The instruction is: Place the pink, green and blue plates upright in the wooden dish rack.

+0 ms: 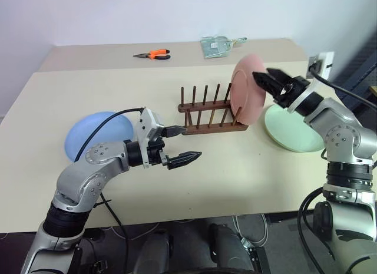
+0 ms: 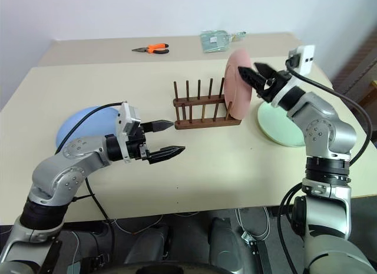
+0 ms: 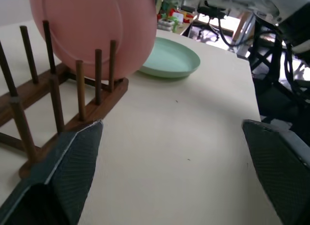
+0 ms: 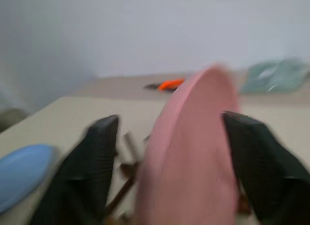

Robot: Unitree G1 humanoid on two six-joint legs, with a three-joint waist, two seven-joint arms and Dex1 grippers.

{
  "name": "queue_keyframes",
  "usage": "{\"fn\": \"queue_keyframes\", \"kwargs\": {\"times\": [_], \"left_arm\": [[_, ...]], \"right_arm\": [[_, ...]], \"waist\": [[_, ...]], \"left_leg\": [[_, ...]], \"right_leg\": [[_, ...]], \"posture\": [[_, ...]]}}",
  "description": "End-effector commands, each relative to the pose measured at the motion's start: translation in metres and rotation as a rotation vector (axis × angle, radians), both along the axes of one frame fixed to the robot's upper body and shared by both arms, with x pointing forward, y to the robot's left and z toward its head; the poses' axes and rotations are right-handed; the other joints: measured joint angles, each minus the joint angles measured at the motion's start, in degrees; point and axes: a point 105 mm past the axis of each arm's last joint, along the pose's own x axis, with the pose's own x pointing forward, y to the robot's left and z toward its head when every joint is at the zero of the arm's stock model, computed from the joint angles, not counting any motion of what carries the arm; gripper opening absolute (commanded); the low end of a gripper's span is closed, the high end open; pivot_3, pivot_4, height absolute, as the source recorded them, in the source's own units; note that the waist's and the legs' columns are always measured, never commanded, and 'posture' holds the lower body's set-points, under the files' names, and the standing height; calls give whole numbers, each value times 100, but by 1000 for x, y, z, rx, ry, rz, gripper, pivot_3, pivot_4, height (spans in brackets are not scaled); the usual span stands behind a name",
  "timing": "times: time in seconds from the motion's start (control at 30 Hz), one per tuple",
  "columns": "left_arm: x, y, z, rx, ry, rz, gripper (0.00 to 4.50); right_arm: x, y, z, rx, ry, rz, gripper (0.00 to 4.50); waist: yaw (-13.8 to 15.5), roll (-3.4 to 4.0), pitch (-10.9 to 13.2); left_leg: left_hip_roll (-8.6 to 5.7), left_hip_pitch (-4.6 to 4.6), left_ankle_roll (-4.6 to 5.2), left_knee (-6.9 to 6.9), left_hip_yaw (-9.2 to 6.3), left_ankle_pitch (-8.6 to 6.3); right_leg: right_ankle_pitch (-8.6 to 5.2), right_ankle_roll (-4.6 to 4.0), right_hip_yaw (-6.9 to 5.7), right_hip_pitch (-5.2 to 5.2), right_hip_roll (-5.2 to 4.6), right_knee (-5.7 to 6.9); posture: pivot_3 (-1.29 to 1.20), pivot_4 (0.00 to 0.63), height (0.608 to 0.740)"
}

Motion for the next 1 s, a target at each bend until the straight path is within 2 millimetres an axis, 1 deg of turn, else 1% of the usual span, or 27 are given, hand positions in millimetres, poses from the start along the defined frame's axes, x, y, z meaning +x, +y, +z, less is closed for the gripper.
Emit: {"fn": "queue_keyframes", "kwargs": {"times": [0.03,0.07,0.13,0.2,0.23,0.3,0.33,0.4,0.47,0.5,0.6,0.7,0.8,0.87,0.9,0.97,1.0], "left_arm": [[-2,-5,3,6,-49,0,4500],[-1,-6,1,15,-57,0,4500],[0,-10,-4,37,-59,-11,4500],[0,-12,-7,48,-60,-24,4500],[0,-13,-7,50,-62,-36,4500],[2,-17,-7,58,-66,-61,4500],[4,-18,-8,63,-68,-74,4500],[5,-20,-8,71,-74,-92,4500],[8,-22,-7,74,-84,-100,4500],[9,-23,-6,72,-87,-102,4500],[8,-23,0,57,-93,-108,4500],[7,-21,4,40,-98,-96,4500],[7,-17,3,35,-97,-70,4500],[5,-16,1,35,-95,-59,4500],[5,-15,1,34,-96,-55,4500],[4,-15,1,30,-96,-47,4500],[4,-15,2,28,-96,-46,4500]], "right_arm": [[-22,-36,36,17,-159,-135,3501],[-30,-47,31,2,-147,-155,3501],[-46,-68,15,-83,-94,-207,3501],[-55,-78,4,-146,-48,-238,3501],[-62,-76,-9,-237,-6,-219,3501],[-75,-63,-41,-430,95,-141,3501],[-78,-56,-55,-494,136,-106,3501],[-78,-45,-76,-593,182,-69,3501],[-70,-42,-100,-711,223,-87,3501],[-66,-42,-110,-770,231,-101,3501],[-53,-50,-133,-840,277,-160,3501],[-44,-54,-148,-887,304,-187,3501],[-35,-65,-157,-954,309,-241,2715],[-31,-69,-158,-949,317,-262,1752],[-29,-70,-158,-949,314,-266,1359],[-26,-71,-153,-944,295,-284,275],[-24,-72,-149,-940,284,-296,61]], "waist": [[13,0,0],[18,0,0],[69,-1,-1],[78,1,-1],[78,5,-1],[66,9,-2],[46,11,-4],[-40,10,-4],[-72,10,-4],[-61,11,-4],[-25,9,-3],[3,5,0],[-6,5,-1],[-10,5,-1],[-8,5,-1],[-4,5,-1],[-10,5,-1]], "left_leg": [[-2,-1,0,0,-1,0],[-2,-2,0,0,-1,0],[-3,-1,2,-1,-3,-1],[-3,1,5,-1,-1,-3],[-3,3,5,1,3,-3],[-1,6,5,1,7,-3],[4,9,5,2,9,-3],[6,12,5,3,10,-3],[9,9,5,3,21,-3],[11,11,5,3,22,-3],[9,10,4,4,20,-3],[5,3,4,6,15,-3],[1,3,4,6,13,-3],[2,8,4,6,14,-3],[2,9,4,6,14,-3],[2,9,4,6,12,-3],[2,9,4,7,12,-3]], "right_leg": [[2,4,0,0,-1,-2],[2,4,1,0,-1,-3],[1,4,0,3,-2,-5],[-8,-9,0,6,-2,-7],[-8,-9,2,6,-3,-5],[-12,-5,3,5,-3,-2],[-22,9,3,7,0,-1],[-23,11,2,7,2,3],[-21,9,5,8,1,5],[-21,9,5,9,1,5],[-20,8,4,0,1,3],[-9,-9,4,0,-3,-1],[-7,-11,4,1,-5,-1],[-6,-11,4,4,-5,-1],[-7,-11,4,4,-5,1],[-6,-12,3,4,-4,2],[-6,-12,3,4,-4,2]], "posture": [[0,150,740],[0,150,740],[0,150,740],[0,150,740],[0,150,740],[0,150,740],[0,150,740],[0,150,740],[0,150,740],[0,150,740],[0,150,740],[0,150,740],[0,150,740],[0,150,740],[0,150,740],[0,150,740],[0,150,740]]}}
